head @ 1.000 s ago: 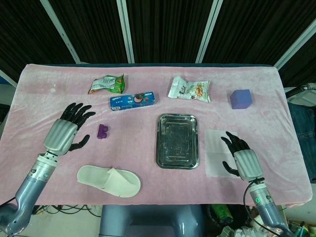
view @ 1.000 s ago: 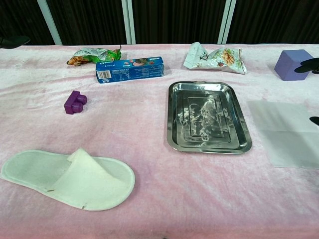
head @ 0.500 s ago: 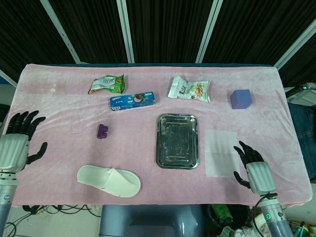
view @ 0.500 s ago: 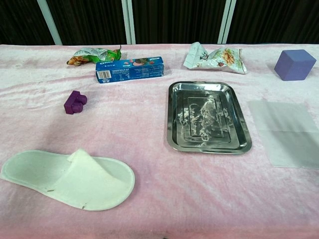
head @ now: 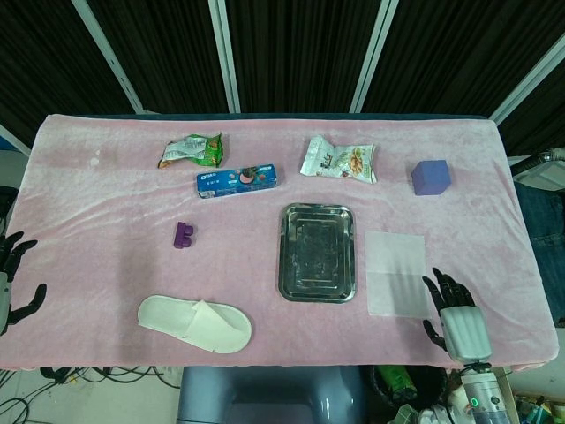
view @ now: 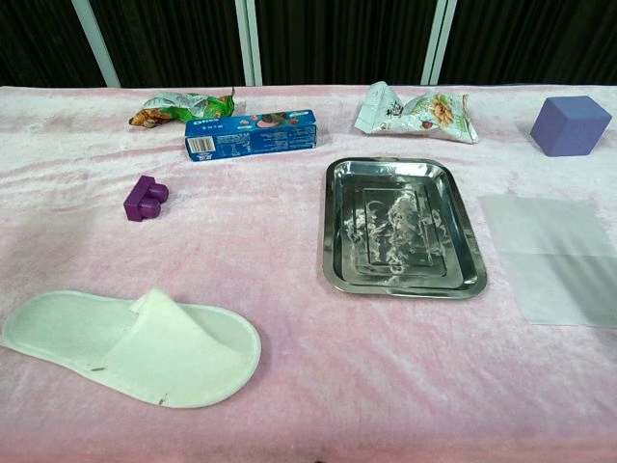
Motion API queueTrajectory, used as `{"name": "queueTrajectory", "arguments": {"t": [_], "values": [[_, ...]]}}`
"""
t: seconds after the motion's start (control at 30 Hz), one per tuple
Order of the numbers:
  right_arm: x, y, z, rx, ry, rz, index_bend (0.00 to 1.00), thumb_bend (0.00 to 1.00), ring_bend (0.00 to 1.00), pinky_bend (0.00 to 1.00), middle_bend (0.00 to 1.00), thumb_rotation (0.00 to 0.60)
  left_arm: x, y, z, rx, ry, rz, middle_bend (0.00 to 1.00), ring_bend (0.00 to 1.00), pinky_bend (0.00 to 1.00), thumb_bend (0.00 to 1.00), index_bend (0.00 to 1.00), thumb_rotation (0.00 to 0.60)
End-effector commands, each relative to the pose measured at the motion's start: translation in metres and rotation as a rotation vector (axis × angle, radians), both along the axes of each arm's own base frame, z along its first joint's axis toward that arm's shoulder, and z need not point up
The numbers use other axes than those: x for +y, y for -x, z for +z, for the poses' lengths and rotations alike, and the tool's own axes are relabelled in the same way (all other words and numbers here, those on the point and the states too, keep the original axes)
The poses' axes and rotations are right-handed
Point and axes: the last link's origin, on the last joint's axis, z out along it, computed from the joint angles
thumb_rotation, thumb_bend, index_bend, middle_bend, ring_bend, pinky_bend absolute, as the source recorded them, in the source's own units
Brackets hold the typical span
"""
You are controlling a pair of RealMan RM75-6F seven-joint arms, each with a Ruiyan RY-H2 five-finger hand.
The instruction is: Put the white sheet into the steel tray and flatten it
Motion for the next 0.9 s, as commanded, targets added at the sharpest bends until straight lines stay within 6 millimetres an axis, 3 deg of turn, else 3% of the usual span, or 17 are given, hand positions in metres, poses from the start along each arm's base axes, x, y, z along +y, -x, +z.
{"name": "queueTrajectory", "arguments": {"t": [0.03,0.37,0.9], "values": [[-0.001,0.007,-0.009,0.008,0.000,-0.029,0.15,0.21,0.10,0.18,0.03,0.600,0.000,0.004,0.000,0.012,-0.003,-0.008,0.07,0.00,0.00,0.37,0.18,0.600],[-0.007,0.030,-0.024,0.045,0.010,-0.063,0.15,0.17,0.10,0.18,0.03,0.600,-0.001,0.011,-0.005,0.071,-0.003,-0.038,0.07,0.00,0.00,0.37,0.18,0.600],[-0.008,0.040,-0.039,0.049,-0.020,-0.060,0.16,0.17,0.10,0.18,0.03,0.600,0.000,0.009,-0.009,0.093,-0.007,-0.052,0.07,0.00,0.00,0.37,0.18,0.600]]}}
